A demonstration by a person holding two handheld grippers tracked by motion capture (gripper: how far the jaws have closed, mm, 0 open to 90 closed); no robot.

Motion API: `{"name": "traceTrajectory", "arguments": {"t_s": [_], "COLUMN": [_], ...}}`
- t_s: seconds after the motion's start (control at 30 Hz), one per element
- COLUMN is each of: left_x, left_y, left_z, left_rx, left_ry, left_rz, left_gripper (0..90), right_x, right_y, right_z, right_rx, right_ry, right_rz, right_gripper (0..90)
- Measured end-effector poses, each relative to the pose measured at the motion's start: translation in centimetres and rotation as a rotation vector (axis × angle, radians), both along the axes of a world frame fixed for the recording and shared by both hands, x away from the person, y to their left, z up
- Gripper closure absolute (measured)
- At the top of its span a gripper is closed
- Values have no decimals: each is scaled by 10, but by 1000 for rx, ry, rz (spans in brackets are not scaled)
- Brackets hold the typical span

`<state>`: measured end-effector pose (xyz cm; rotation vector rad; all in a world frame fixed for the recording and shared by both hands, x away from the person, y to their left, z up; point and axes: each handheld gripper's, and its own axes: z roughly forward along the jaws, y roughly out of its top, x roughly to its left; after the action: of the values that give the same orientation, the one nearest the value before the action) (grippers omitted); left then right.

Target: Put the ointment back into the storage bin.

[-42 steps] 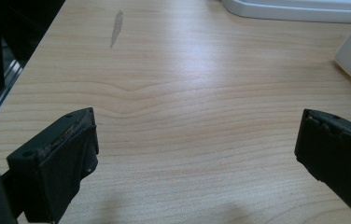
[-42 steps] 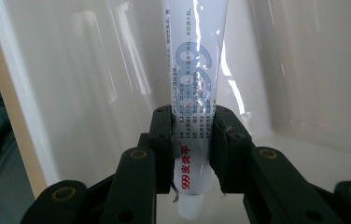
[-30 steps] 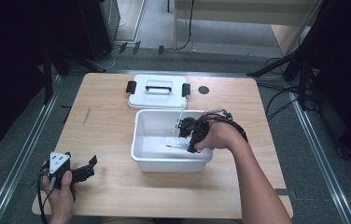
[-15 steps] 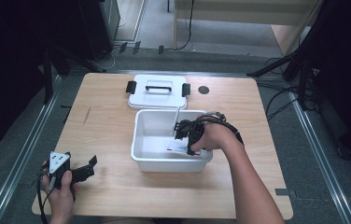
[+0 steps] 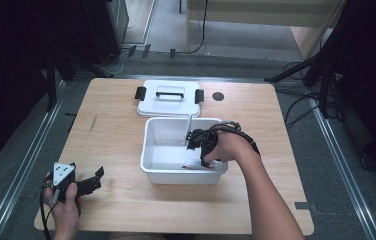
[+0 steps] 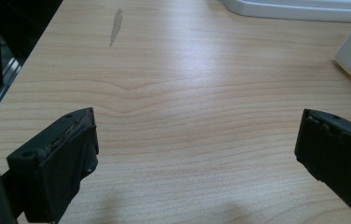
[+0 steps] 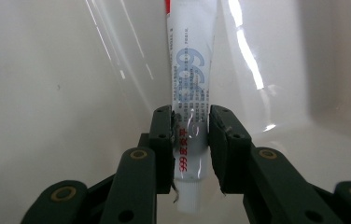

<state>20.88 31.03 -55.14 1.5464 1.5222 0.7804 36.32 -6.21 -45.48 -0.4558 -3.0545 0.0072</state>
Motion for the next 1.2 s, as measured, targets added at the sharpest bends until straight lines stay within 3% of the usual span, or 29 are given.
{"name": "traceTrajectory", "arguments": {"t_s": [0.27,0.4,0.6,0.73,0.97,1.2], "left_x": [0,0,0,0,0,0], "left_y": [0,0,0,0,0,0], "left_z": [0,0,0,0,0,0], "left_rx": [-1,0,0,-1,1,2], "left_ry": [2,1,0,-1,-1,-1], "left_rz": [-1,-1,-1,1,0,0], "left_gripper": [0,0,0,0,0,0], "right_x": [-2,-1,0,-2,-5,-10], "right_y": [-1,-5,-15,-24,-48,-80], "right_z": [6,14,37,53,82,102], "right_rx": [22,66,149,175,222,268], "right_ry": [-13,-33,-38,-60,-105,-137], "right_rz": [12,-11,-84,-113,-198,-269], "right_gripper": [676,694,755,758,732,685]}}
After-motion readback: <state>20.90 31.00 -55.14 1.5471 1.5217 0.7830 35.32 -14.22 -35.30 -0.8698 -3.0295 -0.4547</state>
